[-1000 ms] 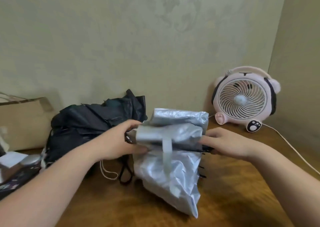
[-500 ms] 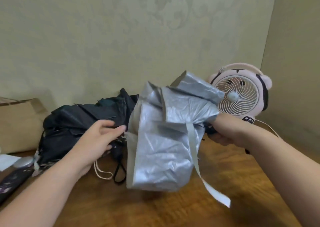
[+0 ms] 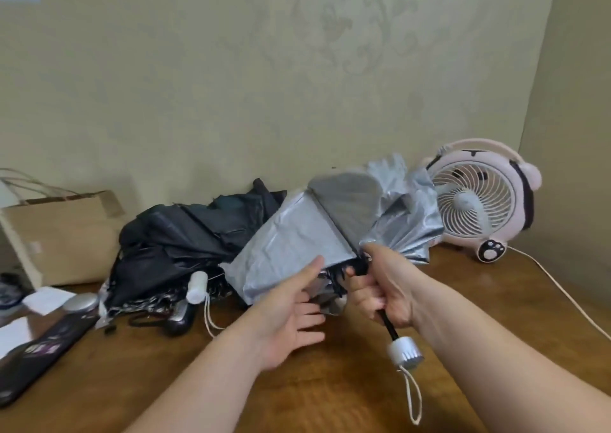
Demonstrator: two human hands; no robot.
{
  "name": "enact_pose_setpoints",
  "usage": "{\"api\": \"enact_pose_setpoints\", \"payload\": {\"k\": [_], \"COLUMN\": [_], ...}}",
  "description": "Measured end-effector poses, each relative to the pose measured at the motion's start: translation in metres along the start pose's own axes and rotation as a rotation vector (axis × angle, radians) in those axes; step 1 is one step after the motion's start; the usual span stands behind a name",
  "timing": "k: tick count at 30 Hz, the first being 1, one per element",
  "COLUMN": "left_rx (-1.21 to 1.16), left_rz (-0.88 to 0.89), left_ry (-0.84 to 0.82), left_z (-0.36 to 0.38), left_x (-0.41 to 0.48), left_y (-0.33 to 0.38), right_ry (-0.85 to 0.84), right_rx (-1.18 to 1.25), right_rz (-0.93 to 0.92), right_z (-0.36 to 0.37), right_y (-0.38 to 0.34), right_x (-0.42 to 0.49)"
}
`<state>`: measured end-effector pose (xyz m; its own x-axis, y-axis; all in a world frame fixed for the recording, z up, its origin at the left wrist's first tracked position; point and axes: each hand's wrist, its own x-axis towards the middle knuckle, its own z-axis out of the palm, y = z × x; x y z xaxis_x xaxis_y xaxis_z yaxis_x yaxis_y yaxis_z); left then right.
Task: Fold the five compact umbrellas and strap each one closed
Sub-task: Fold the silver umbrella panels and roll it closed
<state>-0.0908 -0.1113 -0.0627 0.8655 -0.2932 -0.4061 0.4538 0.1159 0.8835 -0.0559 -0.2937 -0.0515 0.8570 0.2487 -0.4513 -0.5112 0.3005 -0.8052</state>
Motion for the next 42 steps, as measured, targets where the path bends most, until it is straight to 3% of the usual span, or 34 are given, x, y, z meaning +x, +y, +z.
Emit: {"api": "enact_pose_setpoints", "payload": {"k": [6,10,15,23,27,30,33,38,42], "left_rx": [-0.246,-0.292,-0.393,-0.373,-0.326,-0.327,-0.221,0.390,0.399], "left_rz": [0.051,0.100,0.084,-0.043,0.032,0.109,0.173,0.295,0.233], "left_ry": [-0.151,-0.137,-0.002,-0.037,-0.012,0.030,0.106,0.297,0.210], "left_z": [0.029,0.050,0.059,0.051,0.040,0.030,0.024,0.038,0.035], "left_x": [0.027,0.027,0.029,0.035,0.041,0.048,0.050,0.042,0.039], "left_y": [0.000,0.002,-0.002,-0.015,-0.015,-0.010,-0.007,-0.005,0.002], "right_ry": [-0.003,0.075,0.153,-0.022,0.081,0.192,0.099,-0.382,-0.566], "right_rx": [-0.058,-0.405,-0.832,-0.596,-0.855,-0.933,-0.834,-0.102,0.091], "right_rz": [-0.004,-0.064,-0.201,-0.268,-0.457,-0.454,-0.382,-0.142,-0.084], "right_z": [0.007,0.009,0.017,0.009,0.007,0.001,0.001,0.004,0.000], "right_y": [0.015,0.015,0.012,0.038,0.047,0.043,0.044,0.054,0.051], "right_x": [-0.003,-0.007,-0.010,-0.010,-0.015,-0.017,-0.013,0.007,0.014]}}
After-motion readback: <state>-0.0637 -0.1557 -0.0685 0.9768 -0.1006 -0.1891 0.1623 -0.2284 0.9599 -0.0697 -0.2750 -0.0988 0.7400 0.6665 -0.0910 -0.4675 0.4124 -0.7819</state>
